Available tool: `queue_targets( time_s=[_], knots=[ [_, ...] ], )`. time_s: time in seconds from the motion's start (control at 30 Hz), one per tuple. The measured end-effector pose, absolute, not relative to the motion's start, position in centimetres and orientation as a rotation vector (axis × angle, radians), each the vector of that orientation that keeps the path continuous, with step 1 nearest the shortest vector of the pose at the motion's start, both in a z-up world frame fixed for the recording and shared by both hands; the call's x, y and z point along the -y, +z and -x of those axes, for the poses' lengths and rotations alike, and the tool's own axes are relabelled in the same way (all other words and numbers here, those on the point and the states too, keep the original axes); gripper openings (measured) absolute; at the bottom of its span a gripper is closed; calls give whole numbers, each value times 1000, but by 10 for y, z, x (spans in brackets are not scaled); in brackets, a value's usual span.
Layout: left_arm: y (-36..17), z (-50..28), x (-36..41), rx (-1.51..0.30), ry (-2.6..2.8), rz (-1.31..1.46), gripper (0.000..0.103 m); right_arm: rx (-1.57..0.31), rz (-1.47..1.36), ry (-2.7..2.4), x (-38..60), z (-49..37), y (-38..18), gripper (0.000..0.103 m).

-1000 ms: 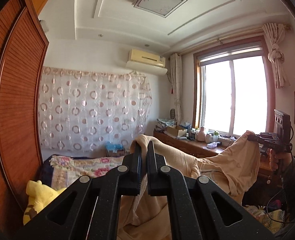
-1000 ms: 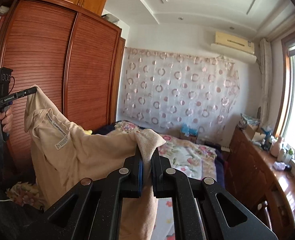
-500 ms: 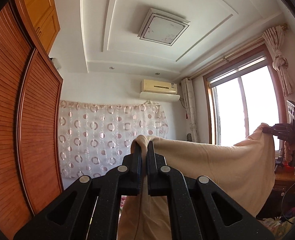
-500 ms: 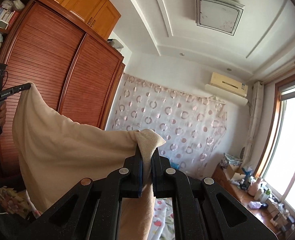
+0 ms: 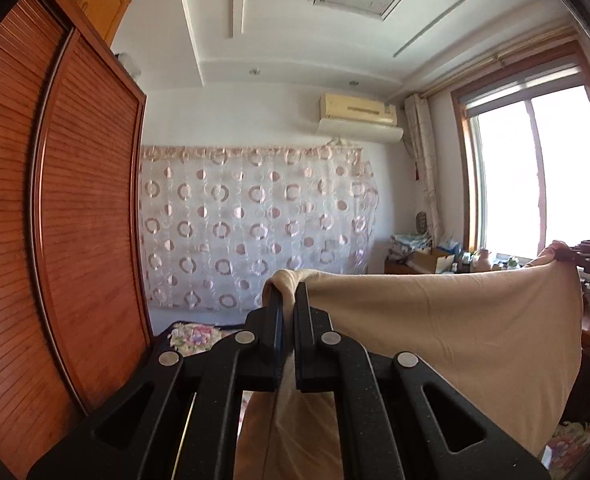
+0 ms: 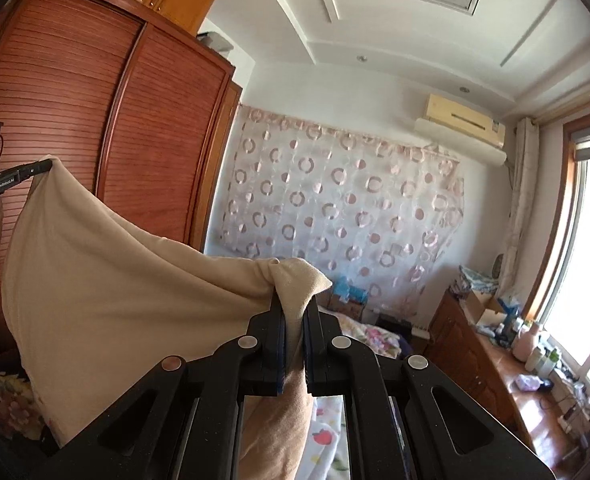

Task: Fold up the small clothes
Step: 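Lay the hem over toward the collar and open the left gripper, then lower the held hem onto the shirt and open the right gripper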

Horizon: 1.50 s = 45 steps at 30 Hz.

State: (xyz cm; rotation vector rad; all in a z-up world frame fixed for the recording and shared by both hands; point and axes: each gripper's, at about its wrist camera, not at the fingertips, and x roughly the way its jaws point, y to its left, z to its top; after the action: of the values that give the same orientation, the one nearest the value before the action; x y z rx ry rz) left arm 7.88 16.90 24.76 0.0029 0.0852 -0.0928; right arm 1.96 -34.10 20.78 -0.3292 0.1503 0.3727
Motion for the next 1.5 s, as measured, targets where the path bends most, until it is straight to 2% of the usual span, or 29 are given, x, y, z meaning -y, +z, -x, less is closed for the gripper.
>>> queue_targets(
  time_s=[0.23,0.37,0.57,0.63,0.77,1.13,1.17,1.23,1.27,1.33,1.4,1.43,1.5],
  knots=[
    [132,-221,-162,-290,-85,17,5,-346,281,378,333,-168,98,7],
    [93,-275,-151,-392,-102,28,5,-434,255,356,332,-235,58,7],
    [56,-332,-134,-505,-110,10,5,-552,248,348,325,-317,34,7],
    [48,-346,-132,-539,-113,9,5,-595,251,340,312,-349,52,7],
    [26,-380,-124,-611,-118,-6,5,-669,233,322,311,-399,50,7],
    [-38,-434,-111,-786,-126,-55,5,-853,206,275,285,-462,15,7],
    [-40,-433,-112,-799,-136,-47,8,-863,208,272,283,-465,14,7],
    [-44,-430,-119,-820,-154,-27,23,-876,204,269,283,-465,10,7],
    [-45,-425,-122,-823,-159,-21,25,-881,207,268,281,-466,9,7],
    [-51,-417,-128,-834,-162,-11,40,-880,209,273,279,-465,13,7],
    [-58,-406,-133,-859,-163,-14,47,-880,207,277,278,-463,19,7],
    [-62,-402,-136,-868,-160,-17,55,-878,203,279,280,-460,21,7],
    [-72,-392,-142,-888,-141,-18,57,-874,196,282,280,-459,26,7]
  ],
)
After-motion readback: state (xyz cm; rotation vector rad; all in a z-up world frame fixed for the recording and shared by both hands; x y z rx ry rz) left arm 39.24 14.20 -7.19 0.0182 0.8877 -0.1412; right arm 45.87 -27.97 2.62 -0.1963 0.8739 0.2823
